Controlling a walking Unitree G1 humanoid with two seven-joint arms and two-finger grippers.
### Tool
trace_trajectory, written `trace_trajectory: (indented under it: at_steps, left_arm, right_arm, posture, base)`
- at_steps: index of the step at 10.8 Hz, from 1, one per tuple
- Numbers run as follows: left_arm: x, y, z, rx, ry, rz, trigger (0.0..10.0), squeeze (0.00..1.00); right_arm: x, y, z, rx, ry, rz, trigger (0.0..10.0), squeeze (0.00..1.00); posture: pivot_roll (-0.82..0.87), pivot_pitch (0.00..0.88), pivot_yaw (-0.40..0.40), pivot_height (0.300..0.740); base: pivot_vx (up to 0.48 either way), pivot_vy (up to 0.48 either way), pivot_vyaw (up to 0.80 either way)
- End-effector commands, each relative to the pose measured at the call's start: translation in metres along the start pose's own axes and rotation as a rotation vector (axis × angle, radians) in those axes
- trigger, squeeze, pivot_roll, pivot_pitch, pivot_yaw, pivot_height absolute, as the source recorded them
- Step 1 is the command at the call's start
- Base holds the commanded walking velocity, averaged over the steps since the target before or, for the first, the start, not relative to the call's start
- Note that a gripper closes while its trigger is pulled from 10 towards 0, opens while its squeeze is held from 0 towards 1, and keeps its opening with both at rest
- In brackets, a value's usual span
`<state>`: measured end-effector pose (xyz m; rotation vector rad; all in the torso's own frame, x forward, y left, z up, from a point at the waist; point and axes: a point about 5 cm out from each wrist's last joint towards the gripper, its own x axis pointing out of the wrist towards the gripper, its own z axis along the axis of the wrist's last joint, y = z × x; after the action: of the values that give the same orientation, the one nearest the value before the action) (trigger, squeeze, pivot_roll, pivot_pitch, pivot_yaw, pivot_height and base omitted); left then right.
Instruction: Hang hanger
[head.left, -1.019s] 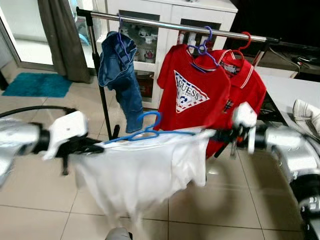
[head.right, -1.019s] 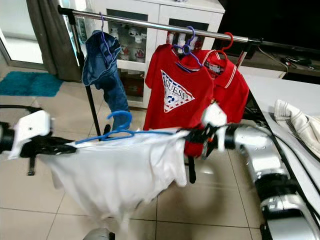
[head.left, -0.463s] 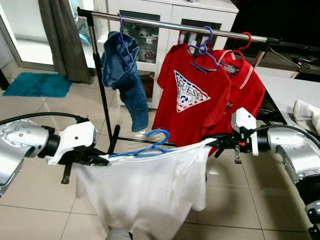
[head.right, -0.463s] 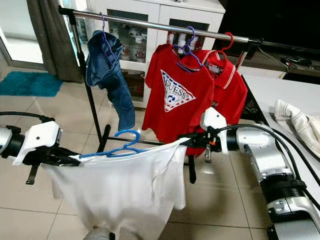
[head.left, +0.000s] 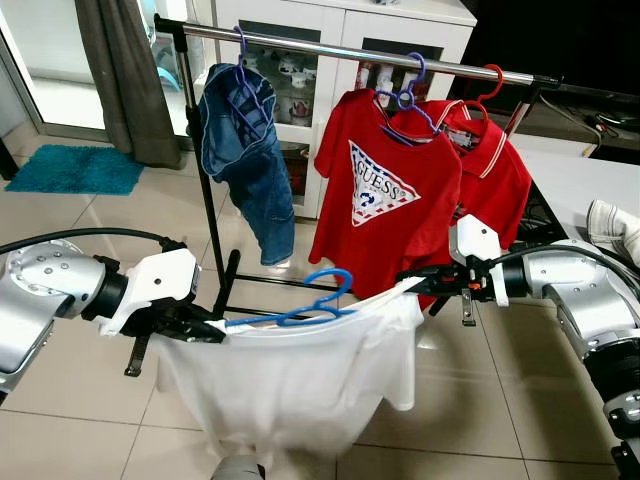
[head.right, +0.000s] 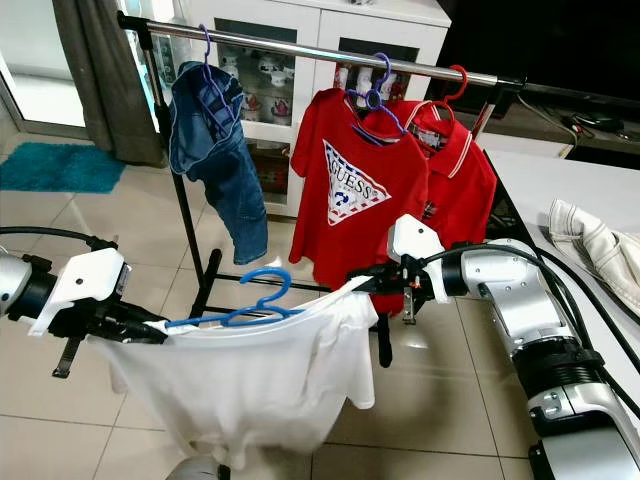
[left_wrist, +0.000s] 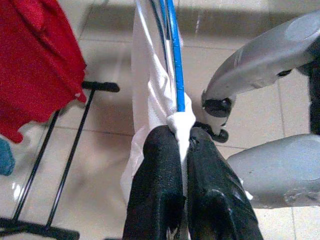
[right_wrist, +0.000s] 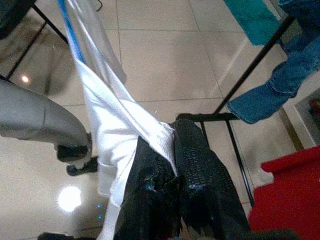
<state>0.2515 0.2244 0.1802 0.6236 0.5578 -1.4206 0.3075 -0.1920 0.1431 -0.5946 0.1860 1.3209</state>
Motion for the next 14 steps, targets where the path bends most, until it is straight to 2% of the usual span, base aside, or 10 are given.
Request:
trace_trajectory:
  at_steps: [1, 3, 5, 6, 7, 8, 10, 14]
  left_arm:
    - [-0.002, -0.003, 0.004, 0.013, -0.004, -0.022, 0.0, 0.0]
    - [0.003, 0.0, -0.002, 0.02, 0.055, 0.02, 0.0, 0.0]
    - [0.0, 0.001, -0.001, 0.023, 0.052, 0.028, 0.0, 0.0]
    - [0.001, 0.0, 0.006, 0.037, 0.014, 0.014, 0.0, 0.0]
    - [0.003, -0.001, 0.009, 0.041, -0.006, 0.009, 0.0, 0.0]
    - [0.005, -0.001, 0.011, 0.048, -0.021, 0.001, 0.0, 0.0]
    - [0.006, 0.0, 0.012, 0.055, -0.025, -0.005, 0.0, 0.0]
    - [0.008, -0.002, 0.01, 0.065, 0.002, -0.017, 0.0, 0.0]
  right_arm:
    - [-0.005, -0.008, 0.007, -0.056, 0.0, -0.045, 0.0, 0.0]
    - [0.009, -0.007, 0.021, -0.101, -0.103, -0.036, 0.0, 0.0]
    - [0.014, -0.002, 0.021, -0.105, -0.112, -0.015, 0.0, 0.0]
    - [0.018, 0.001, 0.018, -0.073, -0.105, 0.015, 10.0, 0.0]
    - [0.02, 0.003, 0.016, -0.031, -0.098, 0.047, 10.0, 0.58]
    - [0.023, 0.004, 0.015, -0.038, -0.078, 0.064, 10.0, 1.0]
    - [0.028, 0.006, 0.014, -0.04, -0.046, 0.128, 10.0, 1.0]
    - [0.038, -0.004, 0.033, -0.14, -0.027, 0.194, 10.0, 1.0]
  posture:
    - [0.18, 0.0, -0.086, 0.74]
    - [0.18, 0.0, -0.09, 0.74]
    - [0.18, 0.0, -0.09, 0.74]
    - [0.18, 0.0, -0.088, 0.74]
    - [0.18, 0.0, -0.085, 0.74]
    - [0.17, 0.0, -0.084, 0.74]
    - [0.17, 0.0, -0.084, 0.74]
    - [0.18, 0.0, -0.106, 0.74]
  base:
    - [0.0, 0.0, 0.0]
    - [0.0, 0.0, 0.0]
    - [0.0, 0.0, 0.0]
    - [0.0, 0.0, 0.0]
    - [0.0, 0.0, 0.0]
    - [0.0, 0.0, 0.0]
    - [0.0, 0.0, 0.0]
    - [0.0, 0.0, 0.0]
